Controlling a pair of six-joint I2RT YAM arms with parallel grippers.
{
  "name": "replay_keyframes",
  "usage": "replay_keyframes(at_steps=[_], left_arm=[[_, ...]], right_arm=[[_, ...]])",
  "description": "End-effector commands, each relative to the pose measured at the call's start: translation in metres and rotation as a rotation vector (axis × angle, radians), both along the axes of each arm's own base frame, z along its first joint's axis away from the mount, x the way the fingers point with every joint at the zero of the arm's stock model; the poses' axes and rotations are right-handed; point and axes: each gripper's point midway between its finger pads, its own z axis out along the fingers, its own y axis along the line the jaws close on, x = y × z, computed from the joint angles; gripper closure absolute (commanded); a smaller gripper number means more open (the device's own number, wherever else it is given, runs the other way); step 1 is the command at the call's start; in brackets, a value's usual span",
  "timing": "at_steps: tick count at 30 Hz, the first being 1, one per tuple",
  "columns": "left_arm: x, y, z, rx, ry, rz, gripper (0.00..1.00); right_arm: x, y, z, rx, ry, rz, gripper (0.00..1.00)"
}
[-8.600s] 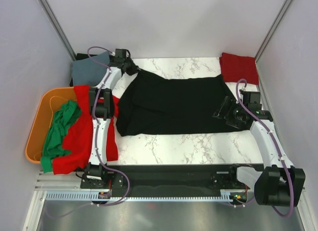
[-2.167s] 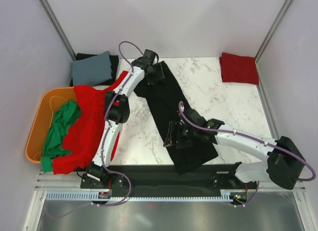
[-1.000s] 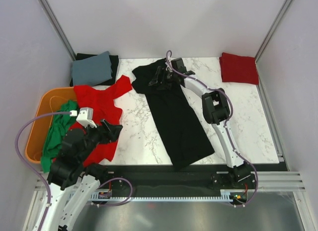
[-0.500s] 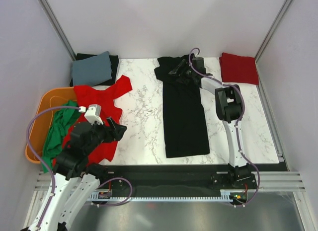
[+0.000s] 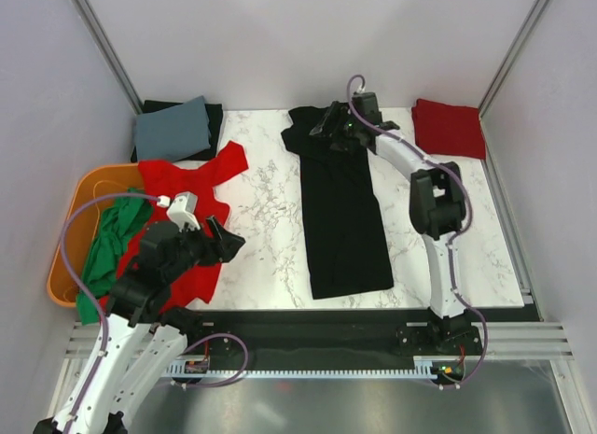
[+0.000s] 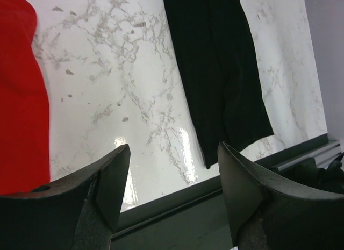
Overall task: Fold and stack the t-shirts
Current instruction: Fold the tshirt
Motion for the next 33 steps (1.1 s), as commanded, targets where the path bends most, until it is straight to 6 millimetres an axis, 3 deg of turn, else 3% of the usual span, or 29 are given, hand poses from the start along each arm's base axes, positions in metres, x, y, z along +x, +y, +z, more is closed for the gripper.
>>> replay_keyframes(at_steps=[1, 2, 3, 4, 5, 6, 7, 8, 9, 10, 11, 12, 13, 15, 16, 22, 28, 33], left_arm=[[0.002, -0.026, -0.001, -0.146, 0.093, -0.037, 0.27], [0.004, -0.029, -0.006, -0.158, 0.116, -0.039, 0.27], [0.003, -0.032, -0.011, -0.165, 0.148, -0.042, 0.28], [0.005, -0.037, -0.025, -0.168, 0.219, -0.037, 0.28], [0.005, -0.042, -0.030, -0.168, 0.245, -0.047, 0.28], [0.000, -0.052, -0.034, -0.175, 0.279, -0.075, 0.28], [0.002, -0.058, -0.047, -0.153, 0.335, -0.072, 0.28], [0.000, -0.064, -0.051, -0.144, 0.354, -0.079, 0.28], [-0.008, -0.079, -0.053, -0.129, 0.365, -0.133, 0.29], [-0.007, -0.085, -0.057, -0.120, 0.379, -0.117, 0.29], [-0.010, -0.092, -0.068, -0.093, 0.418, -0.121, 0.29], [-0.018, -0.107, -0.070, -0.102, 0.434, -0.149, 0.29], [-0.020, -0.112, -0.077, -0.097, 0.446, -0.144, 0.29], [-0.035, -0.128, -0.099, -0.096, 0.509, -0.165, 0.30], [-0.033, -0.140, -0.098, -0.139, 0.487, -0.175, 0.30], [-0.052, -0.166, -0.131, -0.147, 0.560, -0.173, 0.32], [-0.059, -0.176, -0.146, -0.092, 0.581, -0.179, 0.32], [-0.062, -0.176, -0.147, -0.103, 0.589, -0.176, 0.33]], right_arm=[[-0.033, -0.056, 0.113, -0.066, -0.147, -0.071, 0.07], [-0.049, -0.067, 0.114, -0.092, -0.124, -0.090, 0.07], [-0.070, -0.081, 0.142, -0.104, -0.155, -0.119, 0.07], [-0.092, -0.098, 0.111, -0.175, -0.081, -0.162, 0.07], [-0.116, -0.110, 0.098, -0.220, -0.016, -0.176, 0.08], [-0.140, -0.122, 0.112, -0.235, -0.032, -0.197, 0.09], [-0.174, -0.138, 0.068, -0.308, 0.082, -0.216, 0.09], [-0.194, -0.148, 0.057, -0.333, 0.113, -0.233, 0.10], [-0.215, -0.156, 0.065, -0.327, 0.094, -0.256, 0.10], [-0.248, -0.166, 0.029, -0.367, 0.184, -0.252, 0.10], [-0.265, -0.170, 0.021, -0.369, 0.205, -0.255, 0.10], [-0.281, -0.173, 0.026, -0.346, 0.192, -0.272, 0.11], [-0.306, -0.175, 0.003, -0.362, 0.246, -0.258, 0.11], [-0.331, -0.174, 0.000, -0.331, 0.247, -0.271, 0.13], [-0.351, -0.172, -0.017, -0.349, 0.288, -0.250, 0.14], [-0.394, -0.156, -0.045, -0.367, 0.328, -0.206, 0.17], [-0.404, -0.152, -0.071, -0.382, 0.353, -0.182, 0.30], [-0.409, -0.165, -0.084, -0.440, 0.362, -0.195, 0.37]])
